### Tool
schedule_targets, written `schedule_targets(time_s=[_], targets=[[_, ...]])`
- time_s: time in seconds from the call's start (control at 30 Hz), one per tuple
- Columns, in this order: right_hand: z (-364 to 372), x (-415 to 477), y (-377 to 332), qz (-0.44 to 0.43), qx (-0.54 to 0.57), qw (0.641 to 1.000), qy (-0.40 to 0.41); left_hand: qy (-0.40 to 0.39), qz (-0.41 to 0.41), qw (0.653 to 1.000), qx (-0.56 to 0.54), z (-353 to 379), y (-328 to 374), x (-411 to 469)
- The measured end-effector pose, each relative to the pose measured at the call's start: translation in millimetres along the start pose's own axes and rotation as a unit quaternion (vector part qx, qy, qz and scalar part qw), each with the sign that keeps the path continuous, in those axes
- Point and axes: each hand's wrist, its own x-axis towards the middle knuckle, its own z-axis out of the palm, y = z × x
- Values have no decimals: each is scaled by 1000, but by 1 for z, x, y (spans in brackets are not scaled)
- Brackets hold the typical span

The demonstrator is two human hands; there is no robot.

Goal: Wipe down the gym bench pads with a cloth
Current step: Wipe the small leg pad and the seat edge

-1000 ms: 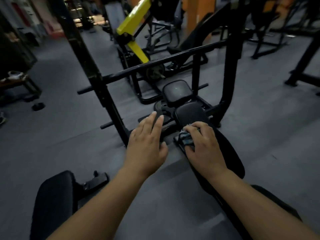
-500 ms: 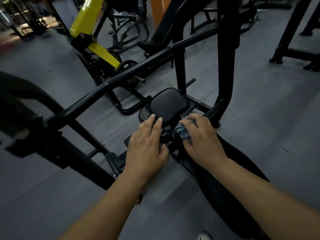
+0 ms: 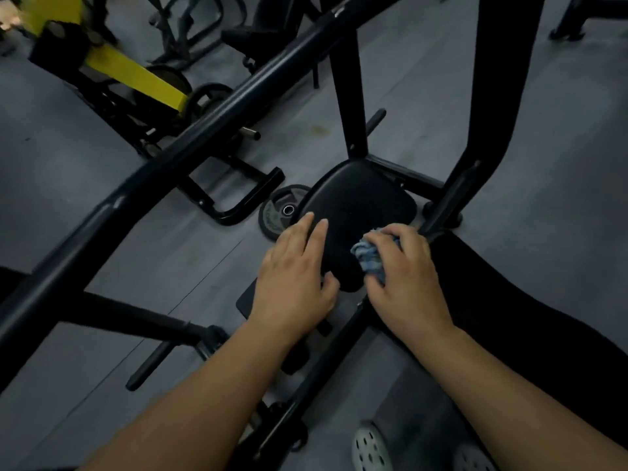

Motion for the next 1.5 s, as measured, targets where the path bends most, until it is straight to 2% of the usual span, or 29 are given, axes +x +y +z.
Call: schedule_targets(time_s=[0.07,0.17,0.23,0.3,0.37,0.43,0.5,0.57,0.63,0.73,0.77,0.87,0.97,1.0,1.07,1.13,1.17,1.23,1.33,1.37,1.47,1.5], targets=[[25,13,9,22,7,1000,-11,-9,9,1000,-1,16,-11,28],[57,35,16,9,18,999,-30,-13,20,1000,-1,34,-27,65],[73,65,24,5,31,999,6,-8,27,1000,6,43,-39,84],[88,106,31,46,38,997,54,-10,34,999,17,51,-50,98],[106,139,32,82,53,994,48,-16,38,999,18,58,-62,109],[130,135,27,69,52,996,21,-21,41,999,3,67,-72,117],[144,95,24,34,71,997,3,-25,51,998,-16,76,-78,121],[140,54,32,-17,68,997,-28,-22,57,998,-30,82,-80,121],[131,62,55,-40,60,997,-25,-19,56,998,-36,86,-81,119],[126,138,54,125,78,988,55,-15,65,997,-37,91,-80,118],[127,153,46,145,77,984,63,-13,63,997,-36,92,-79,118],[144,108,29,81,84,992,39,-17,59,997,-39,89,-78,120],[140,38,42,36,81,996,25,8,122,993,-3,85,-73,129],[139,41,56,51,88,994,45,15,147,989,11,86,-69,134],[132,83,70,151,100,977,109,16,175,984,32,89,-61,144],[129,123,63,226,74,965,113,23,180,981,61,95,-55,150],[134,125,55,218,43,970,99,30,183,979,80,98,-54,151],[148,90,45,142,8,988,55,39,184,977,97,103,-54,151],[145,23,59,46,8,999,1,42,183,977,102,104,-54,150],[139,26,73,61,26,998,16,43,182,976,109,104,-52,150],[127,93,89,250,60,963,80,51,180,975,118,105,-50,150],[127,108,83,276,47,956,82,54,179,975,118,105,-50,150]])
